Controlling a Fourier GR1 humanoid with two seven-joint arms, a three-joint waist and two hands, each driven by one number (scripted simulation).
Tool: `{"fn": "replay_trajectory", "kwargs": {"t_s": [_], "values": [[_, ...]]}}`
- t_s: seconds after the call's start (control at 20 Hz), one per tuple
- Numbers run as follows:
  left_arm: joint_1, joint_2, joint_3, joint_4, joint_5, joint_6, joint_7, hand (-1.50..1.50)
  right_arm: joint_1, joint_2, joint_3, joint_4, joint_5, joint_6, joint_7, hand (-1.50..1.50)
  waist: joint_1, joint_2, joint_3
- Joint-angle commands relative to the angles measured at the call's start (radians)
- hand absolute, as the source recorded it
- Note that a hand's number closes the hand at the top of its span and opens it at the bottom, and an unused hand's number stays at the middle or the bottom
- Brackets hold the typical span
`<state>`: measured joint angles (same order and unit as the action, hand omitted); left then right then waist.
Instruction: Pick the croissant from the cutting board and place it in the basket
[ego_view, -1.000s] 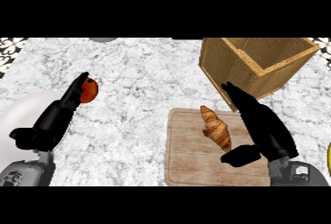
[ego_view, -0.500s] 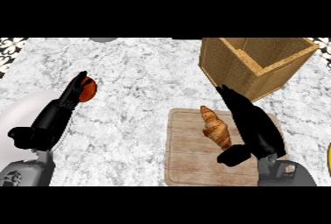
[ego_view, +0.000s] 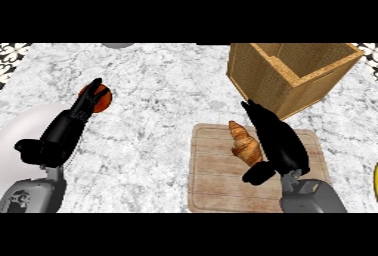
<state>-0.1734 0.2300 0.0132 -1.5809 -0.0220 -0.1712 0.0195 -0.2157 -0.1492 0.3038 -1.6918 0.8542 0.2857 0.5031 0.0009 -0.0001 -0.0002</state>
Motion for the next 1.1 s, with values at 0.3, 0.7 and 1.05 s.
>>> {"fn": "replay_trajectory", "kwargs": {"t_s": [0.3,0.7,1.05], "values": [[-0.048,-0.021,0.029,-0.033,-0.009,-0.019,0.068,0.00,-0.035,0.023,-0.064,0.145,0.052,0.010,-0.048,-1.50,0.000,0.000,0.000],[-0.034,0.007,0.091,0.081,0.001,-0.074,-0.046,0.00,-0.003,0.042,-0.056,0.188,0.055,0.037,-0.093,-1.50,-0.002,0.000,0.000],[-0.001,-0.033,0.057,0.047,-0.045,-0.053,-0.060,0.00,0.013,0.083,0.003,0.228,0.108,0.030,-0.120,1.50,-0.001,0.000,0.000]]}}
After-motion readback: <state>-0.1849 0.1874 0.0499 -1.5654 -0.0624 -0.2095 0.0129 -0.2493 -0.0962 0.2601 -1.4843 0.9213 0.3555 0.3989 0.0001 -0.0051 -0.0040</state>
